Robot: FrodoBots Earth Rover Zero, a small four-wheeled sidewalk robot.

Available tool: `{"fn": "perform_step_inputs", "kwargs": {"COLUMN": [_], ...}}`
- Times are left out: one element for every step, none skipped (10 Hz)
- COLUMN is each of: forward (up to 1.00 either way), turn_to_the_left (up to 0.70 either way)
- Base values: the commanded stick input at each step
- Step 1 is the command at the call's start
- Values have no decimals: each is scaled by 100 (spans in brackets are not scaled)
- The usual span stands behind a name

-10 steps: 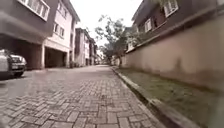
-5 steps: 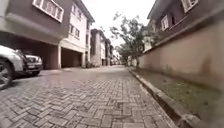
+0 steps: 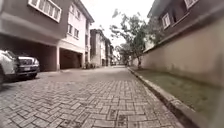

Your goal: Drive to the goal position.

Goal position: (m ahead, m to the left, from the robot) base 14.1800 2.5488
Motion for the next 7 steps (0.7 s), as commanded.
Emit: {"fn": "perform_step_inputs", "kwargs": {"forward": [70,70,70,70,70,70,70], "turn_to_the_left": [0,0,0,0,0,0,0]}}
